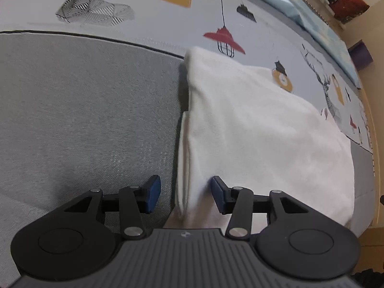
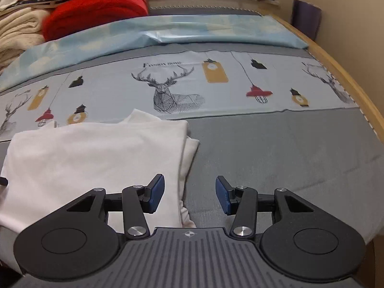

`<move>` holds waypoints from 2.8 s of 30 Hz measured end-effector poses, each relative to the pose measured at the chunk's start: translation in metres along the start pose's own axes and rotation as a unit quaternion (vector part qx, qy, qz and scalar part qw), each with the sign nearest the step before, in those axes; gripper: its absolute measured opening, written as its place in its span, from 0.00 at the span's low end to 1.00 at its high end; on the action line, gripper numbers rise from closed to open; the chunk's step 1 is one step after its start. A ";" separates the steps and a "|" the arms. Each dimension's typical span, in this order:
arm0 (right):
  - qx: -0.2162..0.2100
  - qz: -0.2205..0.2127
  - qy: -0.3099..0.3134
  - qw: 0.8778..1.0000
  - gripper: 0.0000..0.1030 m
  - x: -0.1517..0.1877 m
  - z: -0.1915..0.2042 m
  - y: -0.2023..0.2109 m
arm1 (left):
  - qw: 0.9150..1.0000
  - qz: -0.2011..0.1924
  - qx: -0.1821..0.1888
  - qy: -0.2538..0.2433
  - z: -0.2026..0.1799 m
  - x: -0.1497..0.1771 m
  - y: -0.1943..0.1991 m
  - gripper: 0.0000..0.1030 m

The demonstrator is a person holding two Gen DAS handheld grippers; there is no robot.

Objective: Fold small clothes

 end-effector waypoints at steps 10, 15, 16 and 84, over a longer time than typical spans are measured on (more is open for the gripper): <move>0.019 -0.005 0.055 0.998 0.48 0.004 0.017 -0.003 | 0.999 -0.014 -0.003 -0.040 -0.021 -0.003 -0.011 0.31; 0.024 0.000 0.072 0.997 0.48 0.007 0.022 -0.005 | 0.998 -0.023 0.003 -0.061 -0.023 0.001 -0.003 0.16; 0.024 0.001 0.076 0.997 0.48 0.008 0.023 -0.005 | 0.998 -0.026 0.005 -0.060 -0.022 0.002 0.000 0.16; 0.015 0.007 0.074 0.997 0.48 0.009 0.043 -0.008 | 0.981 -0.038 0.177 -0.071 -0.244 0.024 0.020 0.10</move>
Point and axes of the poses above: each gripper's, at about its wrist camera, not at the fingertips, and y roughly against the way its jaws point, z to its left, x to its underside, the point moved 1 cm from there along -y, roughly the way its jaws point, and after that the axes turned 7 degrees about -z, right-handed, at the moved point
